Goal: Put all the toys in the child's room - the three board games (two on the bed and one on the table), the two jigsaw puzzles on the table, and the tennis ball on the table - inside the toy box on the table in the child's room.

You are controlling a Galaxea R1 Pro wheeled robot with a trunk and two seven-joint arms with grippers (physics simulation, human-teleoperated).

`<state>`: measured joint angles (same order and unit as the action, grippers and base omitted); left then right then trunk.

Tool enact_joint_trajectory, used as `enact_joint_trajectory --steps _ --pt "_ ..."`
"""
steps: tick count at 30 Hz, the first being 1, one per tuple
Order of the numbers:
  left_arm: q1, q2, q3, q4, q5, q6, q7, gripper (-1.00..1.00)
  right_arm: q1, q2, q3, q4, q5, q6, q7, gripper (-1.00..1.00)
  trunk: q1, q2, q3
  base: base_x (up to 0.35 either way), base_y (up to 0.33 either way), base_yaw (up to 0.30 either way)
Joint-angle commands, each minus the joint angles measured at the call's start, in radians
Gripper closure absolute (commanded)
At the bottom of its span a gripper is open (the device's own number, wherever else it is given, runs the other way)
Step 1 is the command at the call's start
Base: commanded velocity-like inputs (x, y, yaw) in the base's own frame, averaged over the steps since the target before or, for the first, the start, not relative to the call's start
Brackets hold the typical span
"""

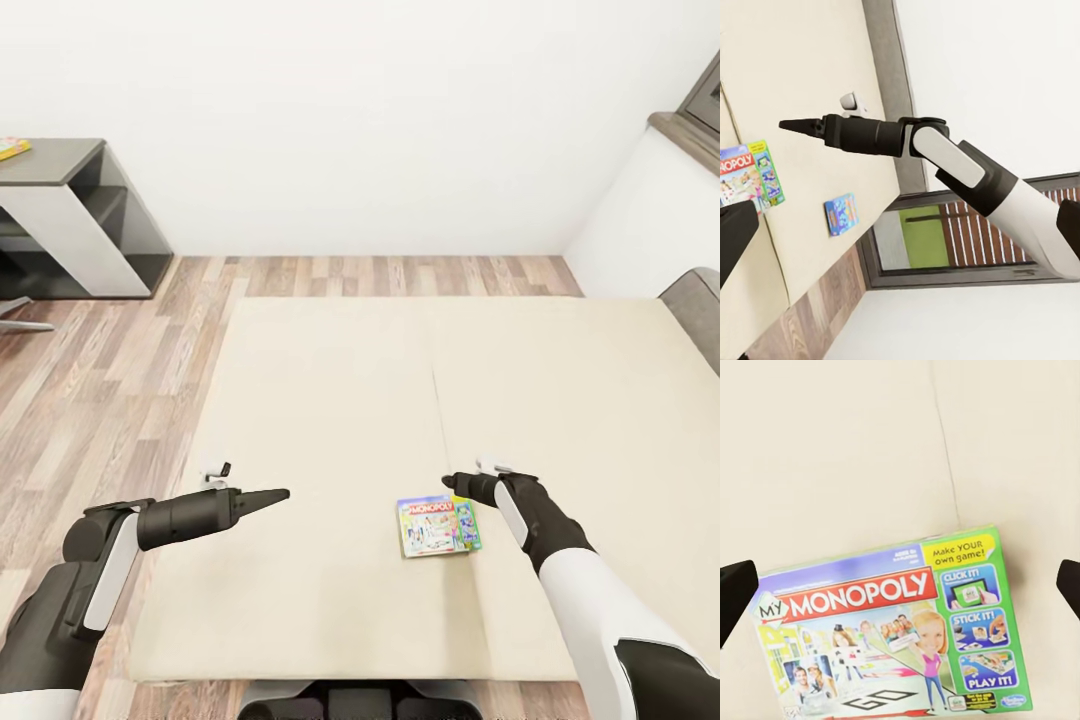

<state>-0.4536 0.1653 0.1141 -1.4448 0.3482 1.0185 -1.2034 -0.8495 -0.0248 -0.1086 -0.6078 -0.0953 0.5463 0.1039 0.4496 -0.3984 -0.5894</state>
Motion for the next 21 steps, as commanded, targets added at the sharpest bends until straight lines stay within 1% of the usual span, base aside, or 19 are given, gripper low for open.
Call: enact_joint_trajectory --steps 1,6,21 --pt "0.000 0.000 0.000 0.000 0.002 0.006 -0.001 -1.00 0.000 0.000 -0.002 -0.001 -0.008 0.002 0.000 -1.00 0.000 -0.002 -0.003 0.000 0.000 0.000" --pt "0.000 0.000 0.001 0.000 0.002 0.006 -0.002 -1.00 0.000 -0.002 0.000 0.000 -0.007 -0.038 0.000 -1.00 0.000 -0.002 -0.011 0.000 0.000 0.000" --pt "0.000 0.000 0.001 0.000 0.002 0.006 -0.002 -1.00 0.000 -0.007 0.003 0.000 -0.007 -0.054 0.000 -1.00 0.000 -0.002 -0.036 0.000 0.000 0.000"
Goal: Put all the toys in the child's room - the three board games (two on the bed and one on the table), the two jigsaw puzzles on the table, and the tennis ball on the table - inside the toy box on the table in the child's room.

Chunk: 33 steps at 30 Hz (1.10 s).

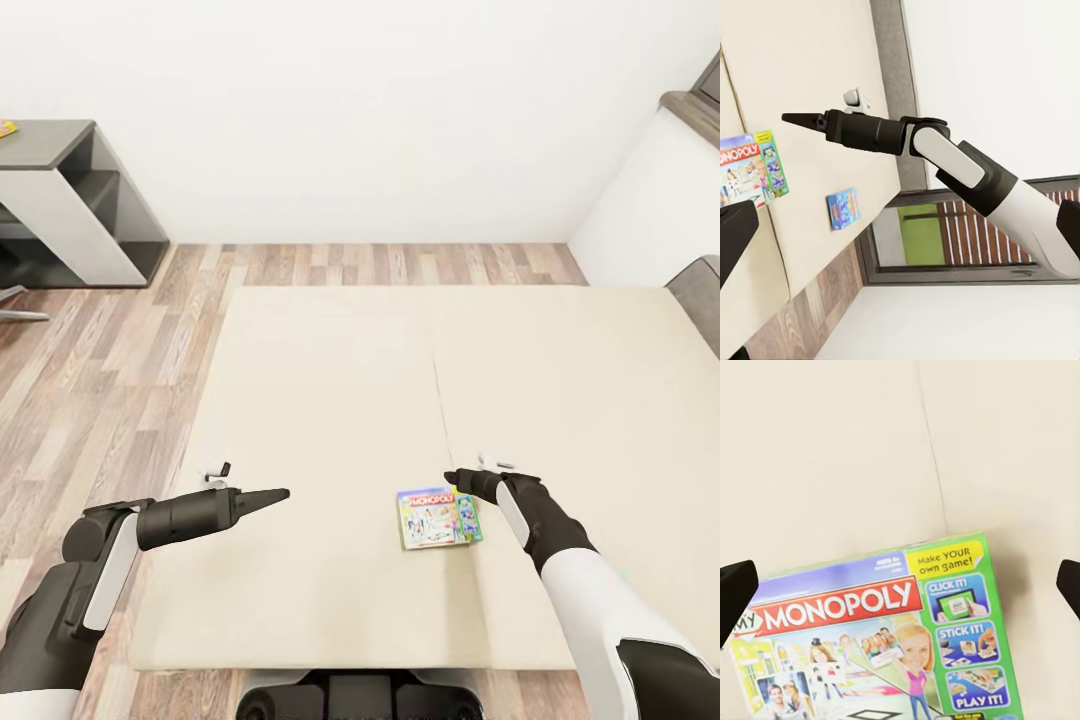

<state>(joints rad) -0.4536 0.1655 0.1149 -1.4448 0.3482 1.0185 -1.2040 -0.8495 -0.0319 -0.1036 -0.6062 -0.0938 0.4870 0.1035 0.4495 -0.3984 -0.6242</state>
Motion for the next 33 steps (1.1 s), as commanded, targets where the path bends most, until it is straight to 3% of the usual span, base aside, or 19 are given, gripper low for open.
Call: enact_joint_trajectory --steps 1,33 --pt "0.000 0.000 0.000 0.000 0.002 0.006 -0.002 -1.00 0.000 0.001 -0.002 -0.001 -0.008 0.006 0.001 -1.00 0.000 -0.002 -0.003 0.000 0.000 0.000" --pt "0.000 0.000 0.003 0.000 0.000 0.006 -0.001 -1.00 0.000 -0.008 -0.002 0.000 -0.009 0.003 0.001 -1.00 0.000 -0.002 -0.056 0.000 0.000 0.000"
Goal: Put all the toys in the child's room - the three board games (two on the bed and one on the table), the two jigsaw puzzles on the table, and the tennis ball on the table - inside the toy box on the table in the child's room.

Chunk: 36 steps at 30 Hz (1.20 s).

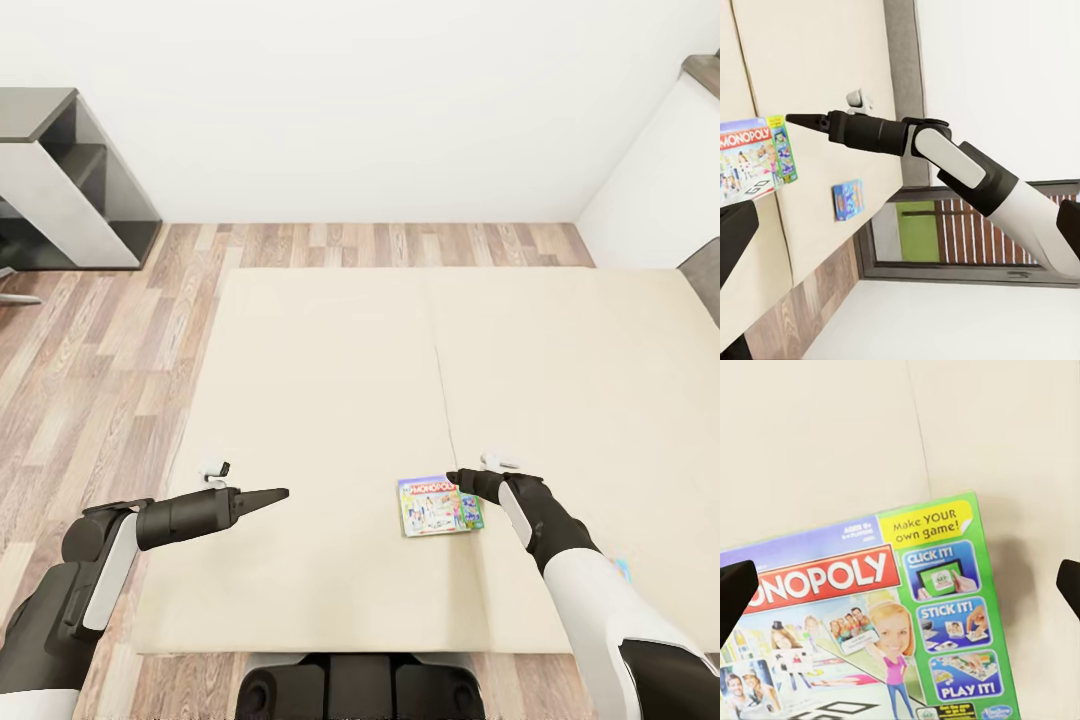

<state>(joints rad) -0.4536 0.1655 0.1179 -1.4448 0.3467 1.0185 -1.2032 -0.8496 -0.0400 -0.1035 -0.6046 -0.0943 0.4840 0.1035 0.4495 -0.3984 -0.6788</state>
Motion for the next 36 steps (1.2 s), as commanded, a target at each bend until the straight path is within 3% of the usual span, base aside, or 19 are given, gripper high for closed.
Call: enact_joint_trajectory --steps 1,36 --pt "0.000 0.000 0.000 0.000 0.001 0.006 -0.002 -1.00 0.000 0.000 -0.002 -0.001 -0.009 0.006 0.001 -1.00 0.000 -0.002 -0.003 0.000 0.000 0.000" --pt "0.000 -0.001 0.000 0.000 0.000 0.006 0.014 -1.00 0.000 -0.005 -0.003 0.000 -0.010 -0.028 0.004 -1.00 0.000 -0.002 -0.061 0.000 0.000 0.000"
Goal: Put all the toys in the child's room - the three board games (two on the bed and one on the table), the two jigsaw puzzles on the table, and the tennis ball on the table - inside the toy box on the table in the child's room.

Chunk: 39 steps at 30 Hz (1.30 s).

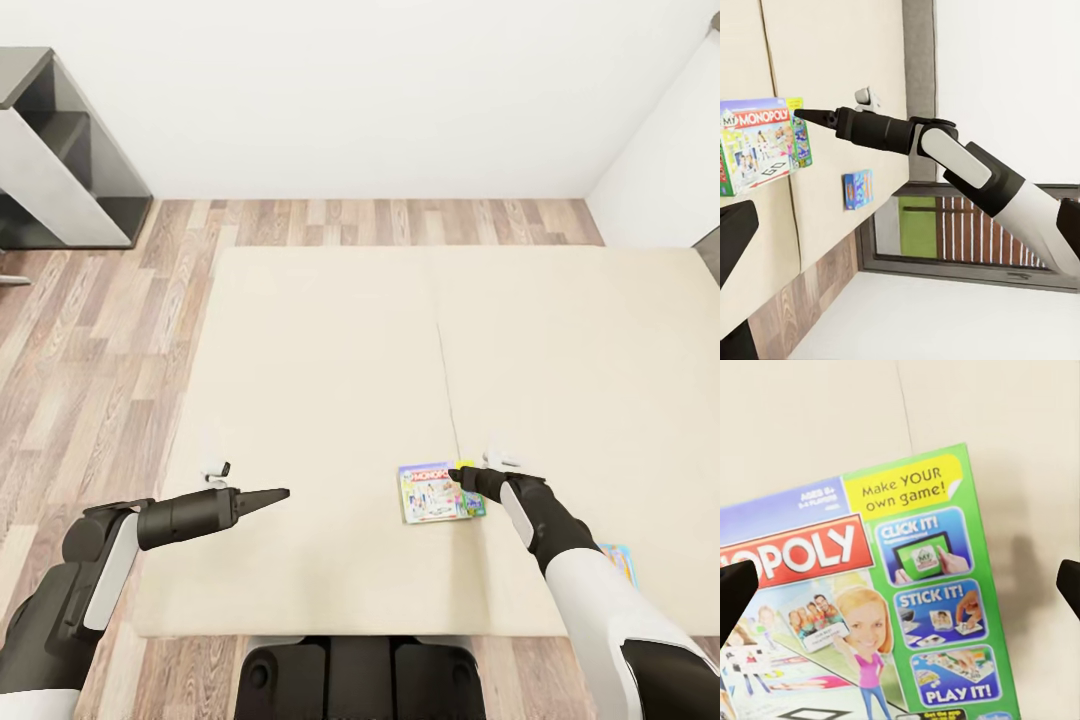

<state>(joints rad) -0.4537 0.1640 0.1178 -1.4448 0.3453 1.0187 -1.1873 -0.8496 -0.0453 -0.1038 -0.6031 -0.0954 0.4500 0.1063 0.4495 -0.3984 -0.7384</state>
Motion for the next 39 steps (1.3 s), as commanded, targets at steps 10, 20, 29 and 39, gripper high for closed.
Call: enact_joint_trajectory --steps 10,20,29,39 --pt "0.000 0.000 0.000 0.000 0.001 0.006 -0.002 -1.00 0.000 0.002 -0.001 -0.002 -0.008 0.006 0.001 -1.00 0.000 -0.002 -0.018 0.000 0.000 0.000" --pt "0.000 0.002 0.000 0.000 0.001 0.006 -0.003 -1.00 0.001 0.007 -0.001 -0.004 -0.006 0.005 0.003 -1.00 0.000 -0.002 -0.031 0.000 0.000 0.000" --pt "0.000 0.002 0.000 0.000 0.001 0.006 -0.003 -1.00 0.001 0.006 0.001 -0.004 -0.006 0.005 0.003 -1.00 0.000 -0.002 -0.032 0.000 0.000 0.000" --pt "0.000 0.001 0.000 0.000 0.001 0.006 -0.003 -1.00 0.003 0.008 0.001 -0.006 -0.006 0.004 0.007 -1.00 0.000 -0.002 -0.032 0.000 0.000 0.000"
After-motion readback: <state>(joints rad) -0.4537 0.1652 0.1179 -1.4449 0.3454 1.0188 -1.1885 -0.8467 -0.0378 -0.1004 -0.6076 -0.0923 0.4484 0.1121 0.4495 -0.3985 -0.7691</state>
